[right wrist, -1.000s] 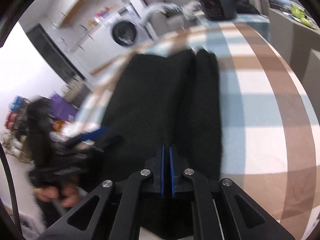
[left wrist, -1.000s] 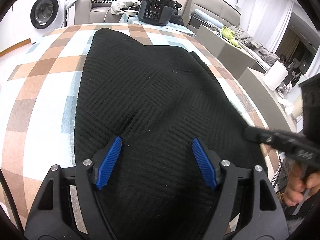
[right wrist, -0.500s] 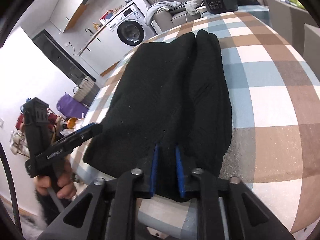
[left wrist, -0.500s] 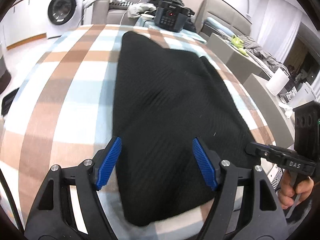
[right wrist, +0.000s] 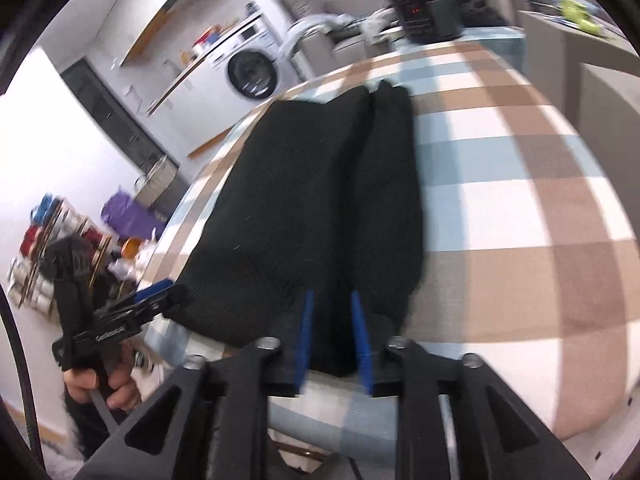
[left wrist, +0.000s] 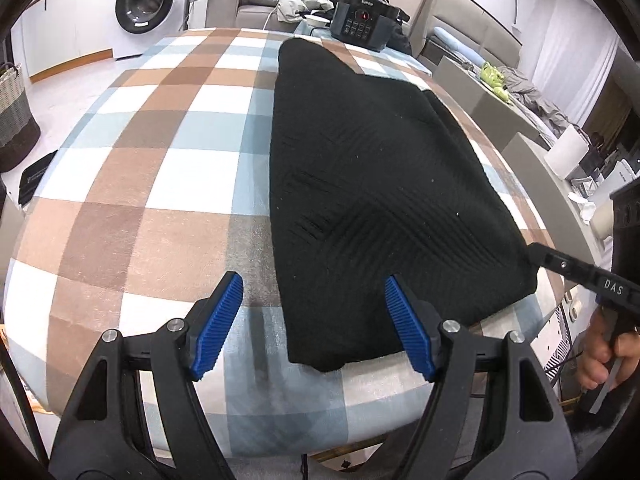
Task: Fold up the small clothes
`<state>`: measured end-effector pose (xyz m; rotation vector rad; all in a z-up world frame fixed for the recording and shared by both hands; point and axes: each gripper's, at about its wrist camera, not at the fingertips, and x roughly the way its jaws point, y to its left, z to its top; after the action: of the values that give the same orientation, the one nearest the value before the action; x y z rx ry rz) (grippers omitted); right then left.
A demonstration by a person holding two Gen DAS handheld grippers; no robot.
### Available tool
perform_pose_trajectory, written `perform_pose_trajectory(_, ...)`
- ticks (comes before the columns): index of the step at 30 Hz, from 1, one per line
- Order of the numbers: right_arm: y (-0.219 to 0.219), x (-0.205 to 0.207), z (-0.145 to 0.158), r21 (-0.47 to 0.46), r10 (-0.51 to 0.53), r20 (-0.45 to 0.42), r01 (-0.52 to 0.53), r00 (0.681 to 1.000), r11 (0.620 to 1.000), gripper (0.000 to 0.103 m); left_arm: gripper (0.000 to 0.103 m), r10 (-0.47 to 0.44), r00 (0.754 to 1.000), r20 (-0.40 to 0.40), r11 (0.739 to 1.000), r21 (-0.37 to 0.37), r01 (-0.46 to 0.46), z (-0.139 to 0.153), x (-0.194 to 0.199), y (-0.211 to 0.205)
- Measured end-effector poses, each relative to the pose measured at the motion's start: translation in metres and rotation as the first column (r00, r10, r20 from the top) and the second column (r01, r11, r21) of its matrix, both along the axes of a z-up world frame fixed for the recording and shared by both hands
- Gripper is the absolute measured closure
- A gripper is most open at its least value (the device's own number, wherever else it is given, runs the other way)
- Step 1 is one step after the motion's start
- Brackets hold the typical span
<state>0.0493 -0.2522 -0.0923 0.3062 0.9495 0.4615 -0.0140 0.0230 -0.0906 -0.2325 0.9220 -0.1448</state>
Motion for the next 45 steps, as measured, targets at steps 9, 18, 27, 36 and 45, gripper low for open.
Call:
perform_pose_trajectory(9, -0.011, -0.013, -0.017, -0.059, -0.060, -0.039, 0.058, 0.997, 0.997, 0.082, 0.032, 0.005, 1.000, -0.009, 1.000, -0.016, -0.005, 0.001, 0.008, 0.000)
perform_pose_trajectory(18, -0.008, 0.007, -0.012, 0.051, -0.054, -0.034, 0.056, 0.998, 0.997, 0.051, 0.032, 0.048, 0.998, -0.033, 0.991, -0.124, -0.052, -0.004, 0.022, 0.017)
perform_pose_trajectory(27, -0.006, 0.013, -0.012, 0.064, -0.042, -0.033, 0.044, 0.999, 0.997, 0.045, 0.060, 0.000, 0.999, -0.040, 0.993, -0.116, -0.004, -0.012, 0.032, 0.005)
perform_pose_trajectory(36, 0.013, 0.018, -0.023, -0.042, -0.011, -0.023, 0.010, 1.000, 0.999, 0.060, 0.071, -0.005, 0.999, -0.035, 0.994, -0.105, 0.001, -0.016, 0.038, 0.005)
perform_pose_trajectory(45, 0.026, 0.048, -0.026, -0.060, -0.029, -0.005, 0.028, 1.000, 0.998, 0.068, 0.076, 0.013, 1.000, -0.018, 0.996, -0.086, -0.014, -0.016, 0.066, 0.009)
